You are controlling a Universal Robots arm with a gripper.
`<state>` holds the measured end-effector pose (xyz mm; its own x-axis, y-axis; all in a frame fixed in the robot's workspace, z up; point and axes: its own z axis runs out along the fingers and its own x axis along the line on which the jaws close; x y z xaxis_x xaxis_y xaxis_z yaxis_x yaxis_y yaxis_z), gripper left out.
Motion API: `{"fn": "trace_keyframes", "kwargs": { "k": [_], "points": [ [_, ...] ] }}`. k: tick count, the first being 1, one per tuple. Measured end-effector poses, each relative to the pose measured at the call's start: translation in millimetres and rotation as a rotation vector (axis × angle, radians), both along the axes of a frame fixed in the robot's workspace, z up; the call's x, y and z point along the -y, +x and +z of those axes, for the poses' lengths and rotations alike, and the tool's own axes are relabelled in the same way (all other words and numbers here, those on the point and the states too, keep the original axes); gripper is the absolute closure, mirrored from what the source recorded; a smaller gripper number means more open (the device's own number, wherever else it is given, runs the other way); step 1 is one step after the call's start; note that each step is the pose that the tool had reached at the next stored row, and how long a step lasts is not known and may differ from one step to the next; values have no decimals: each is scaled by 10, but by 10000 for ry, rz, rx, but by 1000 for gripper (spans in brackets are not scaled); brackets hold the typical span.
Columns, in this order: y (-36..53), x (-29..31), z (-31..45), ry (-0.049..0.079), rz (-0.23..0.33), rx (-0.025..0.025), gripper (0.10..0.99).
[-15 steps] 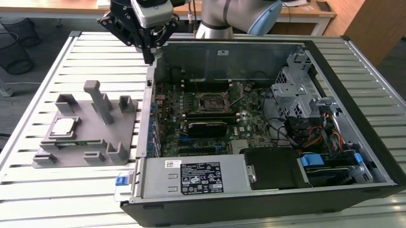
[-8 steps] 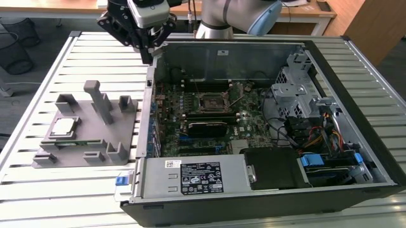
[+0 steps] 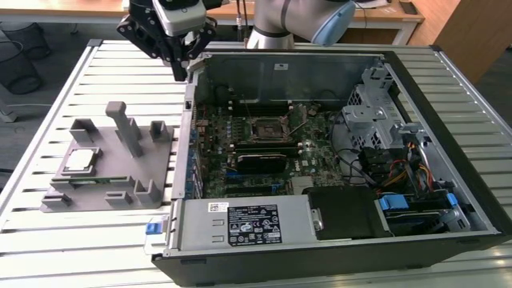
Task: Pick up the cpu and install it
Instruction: 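Reach for the cpu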
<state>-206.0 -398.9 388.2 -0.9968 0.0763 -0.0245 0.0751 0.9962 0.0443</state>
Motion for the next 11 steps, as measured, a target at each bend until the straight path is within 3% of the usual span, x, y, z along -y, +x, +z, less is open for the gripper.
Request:
{"fn": "trace_keyframes", "kwargs": {
  "k": [11],
  "points": [
    [-142,0,-17,1,0,0,980]
  ]
}}
